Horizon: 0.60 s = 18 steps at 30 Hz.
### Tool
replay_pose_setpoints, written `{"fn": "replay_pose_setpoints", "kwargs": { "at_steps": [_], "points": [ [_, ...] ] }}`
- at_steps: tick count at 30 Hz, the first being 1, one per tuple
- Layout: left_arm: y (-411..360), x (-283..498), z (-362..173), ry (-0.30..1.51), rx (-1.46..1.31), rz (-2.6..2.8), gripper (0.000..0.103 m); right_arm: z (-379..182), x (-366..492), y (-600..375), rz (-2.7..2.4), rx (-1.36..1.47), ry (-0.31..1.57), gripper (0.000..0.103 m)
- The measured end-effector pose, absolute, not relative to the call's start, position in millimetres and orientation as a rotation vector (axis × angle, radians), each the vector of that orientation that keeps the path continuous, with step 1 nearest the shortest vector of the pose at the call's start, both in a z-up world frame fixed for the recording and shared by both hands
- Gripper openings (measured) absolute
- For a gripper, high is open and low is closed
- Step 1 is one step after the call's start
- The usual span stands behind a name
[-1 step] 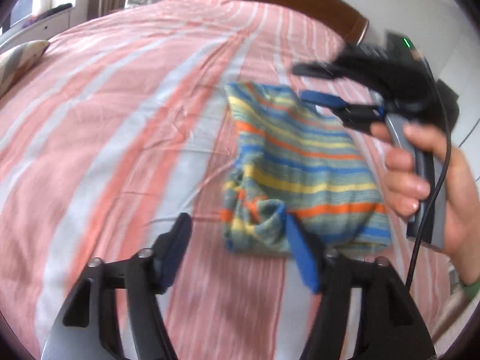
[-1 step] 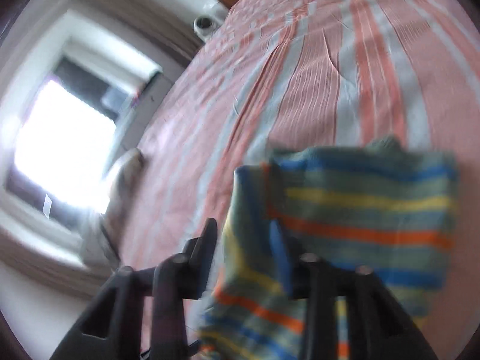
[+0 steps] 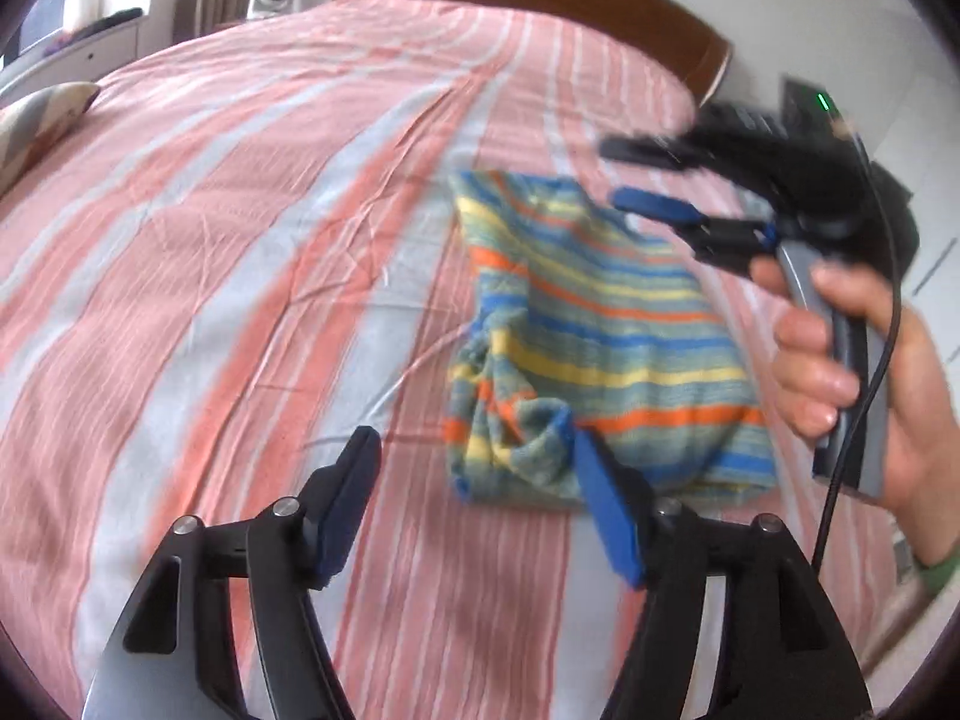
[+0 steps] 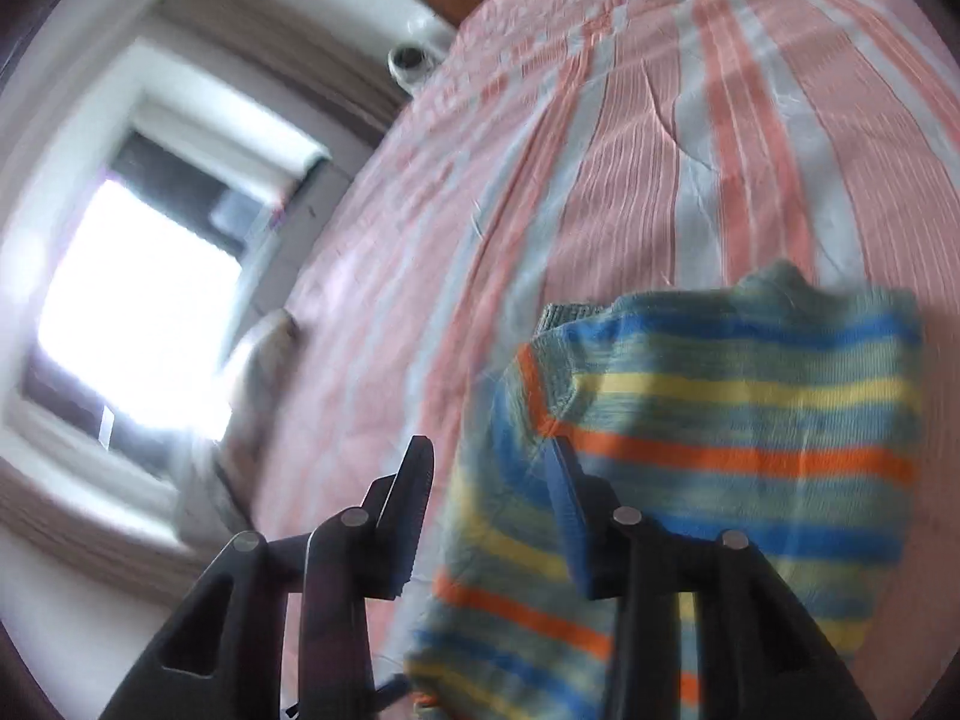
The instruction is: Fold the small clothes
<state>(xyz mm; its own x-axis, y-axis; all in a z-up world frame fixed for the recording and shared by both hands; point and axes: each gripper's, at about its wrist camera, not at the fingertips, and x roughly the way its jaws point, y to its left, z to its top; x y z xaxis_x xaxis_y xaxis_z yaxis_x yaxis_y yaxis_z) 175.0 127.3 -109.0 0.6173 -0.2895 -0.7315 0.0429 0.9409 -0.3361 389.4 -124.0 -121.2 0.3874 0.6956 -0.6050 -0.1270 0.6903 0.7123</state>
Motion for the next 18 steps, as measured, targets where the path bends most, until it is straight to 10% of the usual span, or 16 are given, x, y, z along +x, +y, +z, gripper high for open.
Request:
{"fn": "replay_pose_setpoints", "kwargs": {
  "at_steps": [5,10,12,14,18],
  "points": [
    [105.4,186.1,-107.2,0.877,-0.262,-0.232,0.074,-87.3,343.4,-156.6,0.642,0.497,1.013,0.040],
    [116.6,209.5,-130.7,0.970,-0.175,-0.109,0.040,-112.3,272.9,-163.0,0.762,0.484,1.140,0.040],
    [123.6,206.7,-133.1,0.976,-0.189,-0.116,0.038,-154.0,252.3,-169.7,0.638,0.414,1.274,0.016],
    [119.3,206.4,-130.8,0.973,-0.131,-0.106,0.038,-171.9,231.0,-188.5,0.581,0.475,1.259,0.000],
    [118.7,193.6,-116.8,0.964,-0.085,-0.063,0.057,-155.1,198.4,-204.3,0.505,0.479,1.177,0.006]
  ]
}}
